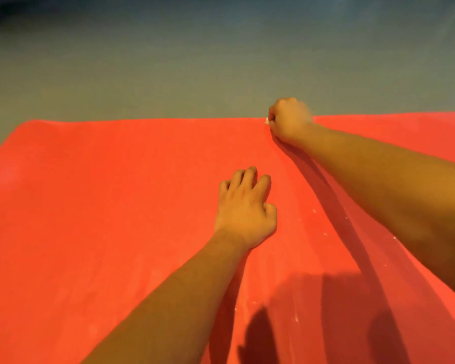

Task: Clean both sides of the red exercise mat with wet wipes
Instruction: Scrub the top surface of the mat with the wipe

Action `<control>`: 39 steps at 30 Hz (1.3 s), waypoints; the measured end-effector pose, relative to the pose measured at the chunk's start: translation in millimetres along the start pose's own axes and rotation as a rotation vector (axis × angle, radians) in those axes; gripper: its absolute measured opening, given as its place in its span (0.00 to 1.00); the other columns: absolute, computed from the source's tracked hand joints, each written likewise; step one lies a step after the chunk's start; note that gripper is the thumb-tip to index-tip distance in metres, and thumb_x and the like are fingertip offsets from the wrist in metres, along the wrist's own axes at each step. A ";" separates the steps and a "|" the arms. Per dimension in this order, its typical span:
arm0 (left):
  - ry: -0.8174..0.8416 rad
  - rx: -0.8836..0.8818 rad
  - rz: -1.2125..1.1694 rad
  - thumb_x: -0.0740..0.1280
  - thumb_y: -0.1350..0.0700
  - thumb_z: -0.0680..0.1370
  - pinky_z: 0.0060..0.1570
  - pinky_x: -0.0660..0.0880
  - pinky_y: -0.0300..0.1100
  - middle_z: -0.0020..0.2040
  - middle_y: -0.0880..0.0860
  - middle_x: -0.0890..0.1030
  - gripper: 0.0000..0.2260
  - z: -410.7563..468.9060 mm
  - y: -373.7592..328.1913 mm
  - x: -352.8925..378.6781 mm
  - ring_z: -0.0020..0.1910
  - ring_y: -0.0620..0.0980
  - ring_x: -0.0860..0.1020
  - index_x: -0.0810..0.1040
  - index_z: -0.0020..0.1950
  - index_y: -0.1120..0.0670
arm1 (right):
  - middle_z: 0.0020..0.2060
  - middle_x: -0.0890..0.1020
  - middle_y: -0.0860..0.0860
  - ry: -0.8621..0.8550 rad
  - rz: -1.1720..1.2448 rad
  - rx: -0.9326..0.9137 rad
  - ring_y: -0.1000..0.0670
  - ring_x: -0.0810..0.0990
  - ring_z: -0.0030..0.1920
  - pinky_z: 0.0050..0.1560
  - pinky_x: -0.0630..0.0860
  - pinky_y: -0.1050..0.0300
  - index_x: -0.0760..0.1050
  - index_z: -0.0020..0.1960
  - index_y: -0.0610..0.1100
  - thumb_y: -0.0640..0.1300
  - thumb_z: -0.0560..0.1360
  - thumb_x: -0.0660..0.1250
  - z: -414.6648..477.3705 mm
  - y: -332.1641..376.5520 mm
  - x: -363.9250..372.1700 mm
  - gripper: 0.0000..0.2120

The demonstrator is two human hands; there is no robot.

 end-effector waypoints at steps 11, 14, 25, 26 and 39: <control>-0.043 -0.018 -0.037 0.60 0.48 0.69 0.55 0.70 0.54 0.66 0.52 0.75 0.20 0.1 -1.3 -3.3 0.62 0.56 0.72 0.74 0.60 0.53 | 0.48 0.82 0.45 0.028 0.019 -0.119 0.38 0.82 0.48 0.42 0.76 0.49 0.84 0.49 0.46 0.40 0.72 0.65 -69.9 13.7 -16.0 0.11; -0.076 -0.011 -0.046 0.60 0.49 0.69 0.52 0.70 0.55 0.61 0.52 0.75 0.18 -0.6 -1.6 -4.0 0.59 0.57 0.72 0.73 0.56 0.53 | 0.45 0.81 0.46 0.038 0.017 -0.236 0.38 0.82 0.45 0.38 0.74 0.49 0.84 0.47 0.46 0.41 0.72 0.65 -121.0 22.7 -24.4 0.09; -0.148 -0.019 -0.108 0.59 0.52 0.67 0.48 0.72 0.56 0.53 0.53 0.75 0.14 -1.0 0.5 -2.3 0.53 0.57 0.73 0.75 0.50 0.54 | 0.50 0.82 0.44 0.055 -0.018 -0.116 0.37 0.81 0.49 0.42 0.73 0.50 0.85 0.51 0.46 0.40 0.72 0.65 -95.6 24.7 -17.1 0.12; -0.153 -0.026 -0.114 0.59 0.53 0.67 0.47 0.72 0.57 0.52 0.53 0.75 0.14 -0.9 0.6 -2.5 0.53 0.57 0.73 0.75 0.50 0.54 | 0.49 0.81 0.45 0.062 -0.013 -0.115 0.37 0.81 0.48 0.41 0.73 0.50 0.84 0.51 0.47 0.39 0.72 0.65 -98.9 25.6 -16.7 0.12; -0.216 -0.008 -0.178 0.60 0.55 0.71 0.44 0.74 0.55 0.51 0.54 0.75 0.14 1.8 7.8 5.0 0.49 0.58 0.74 0.80 0.51 0.54 | 0.42 0.77 0.52 0.138 0.079 -0.401 0.44 0.80 0.44 0.37 0.73 0.51 0.83 0.49 0.51 0.43 0.74 0.66 -239.8 36.1 -49.4 0.08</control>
Point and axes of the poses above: each hand's wrist, its own z-axis towards the middle knuckle, its own x-axis out of the palm, y = z × x, the point moved 2 cm from there along z, towards the middle knuckle
